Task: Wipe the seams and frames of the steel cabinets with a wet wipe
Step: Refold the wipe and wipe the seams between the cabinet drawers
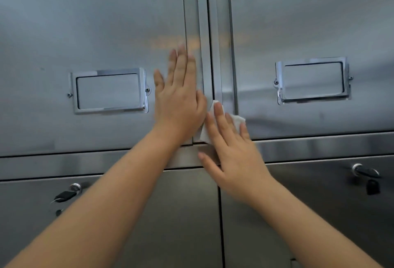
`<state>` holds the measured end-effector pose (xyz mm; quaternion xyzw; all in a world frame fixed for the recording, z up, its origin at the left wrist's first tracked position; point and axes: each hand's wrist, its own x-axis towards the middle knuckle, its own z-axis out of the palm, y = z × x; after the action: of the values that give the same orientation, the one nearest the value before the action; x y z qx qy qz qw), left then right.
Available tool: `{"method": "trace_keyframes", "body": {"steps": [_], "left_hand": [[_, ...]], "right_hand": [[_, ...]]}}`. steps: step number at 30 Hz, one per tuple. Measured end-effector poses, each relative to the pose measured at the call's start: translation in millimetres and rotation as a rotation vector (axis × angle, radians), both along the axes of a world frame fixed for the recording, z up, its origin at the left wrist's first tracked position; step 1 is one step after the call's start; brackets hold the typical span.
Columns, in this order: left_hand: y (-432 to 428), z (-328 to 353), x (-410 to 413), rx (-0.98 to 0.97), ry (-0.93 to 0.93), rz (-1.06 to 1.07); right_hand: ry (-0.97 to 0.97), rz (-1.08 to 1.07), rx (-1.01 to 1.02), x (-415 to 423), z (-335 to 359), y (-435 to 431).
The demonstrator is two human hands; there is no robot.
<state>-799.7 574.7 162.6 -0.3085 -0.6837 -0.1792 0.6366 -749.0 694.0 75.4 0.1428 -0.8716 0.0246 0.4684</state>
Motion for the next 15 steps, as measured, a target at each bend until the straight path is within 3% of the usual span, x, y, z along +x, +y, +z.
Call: {"method": "trace_keyframes", "body": {"steps": [6,15], "left_hand": [[0,-76,21,-0.036,-0.026,-0.085],[3,-131,52,0.039,-0.177,-0.239]], "right_hand": [[0.139,-0.016,0.032,2,-30,9],[0.170,-0.055,0.076,8,-37,3]]}}
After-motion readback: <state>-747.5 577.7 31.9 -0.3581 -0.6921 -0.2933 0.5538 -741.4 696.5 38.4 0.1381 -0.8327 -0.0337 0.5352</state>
